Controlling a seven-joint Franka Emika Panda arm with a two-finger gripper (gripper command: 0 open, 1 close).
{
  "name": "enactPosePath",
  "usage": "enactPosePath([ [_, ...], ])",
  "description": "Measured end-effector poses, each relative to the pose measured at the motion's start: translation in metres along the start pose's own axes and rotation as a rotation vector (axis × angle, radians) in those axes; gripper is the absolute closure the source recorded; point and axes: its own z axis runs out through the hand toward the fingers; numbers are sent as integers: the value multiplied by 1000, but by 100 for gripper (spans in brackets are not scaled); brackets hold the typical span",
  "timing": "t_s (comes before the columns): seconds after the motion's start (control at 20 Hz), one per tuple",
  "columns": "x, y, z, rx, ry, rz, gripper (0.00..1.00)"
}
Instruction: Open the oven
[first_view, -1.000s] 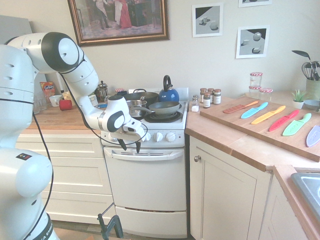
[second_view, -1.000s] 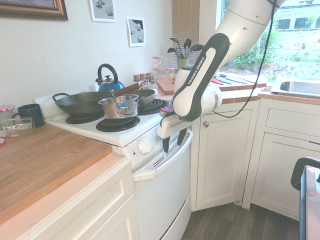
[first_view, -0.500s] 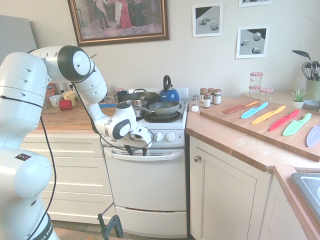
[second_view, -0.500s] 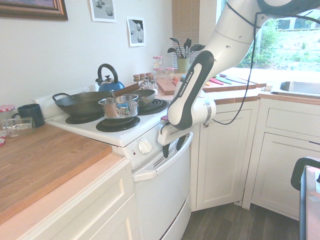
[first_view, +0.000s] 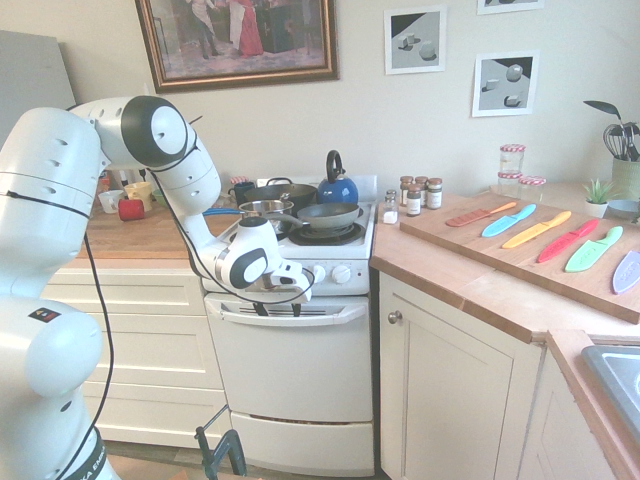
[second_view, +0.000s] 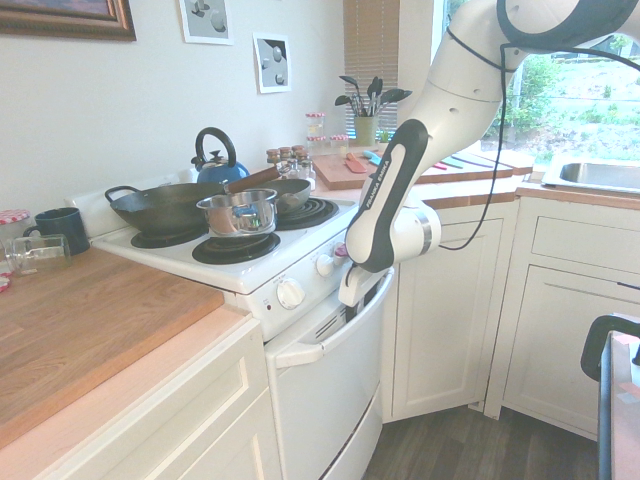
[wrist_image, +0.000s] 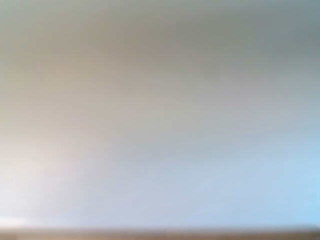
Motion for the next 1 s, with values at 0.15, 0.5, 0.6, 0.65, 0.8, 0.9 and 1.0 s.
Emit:
enactPosePath([
  [0.15, -32, 59, 24, -88, -87, 30, 0],
  [0.5, -59, 119, 42, -111, -141, -4, 0],
  [0.6, -65, 137, 46, -108, -146, -20, 0],
  [0.65, -69, 146, 47, -106, -148, -22, 0],
  [0.8, -71, 156, 47, -97, -150, -21, 0],
  [0.9, -64, 162, 34, -97, -138, -15, 0],
  [1.0, -56, 185, 4, -118, -152, 50, 0],
])
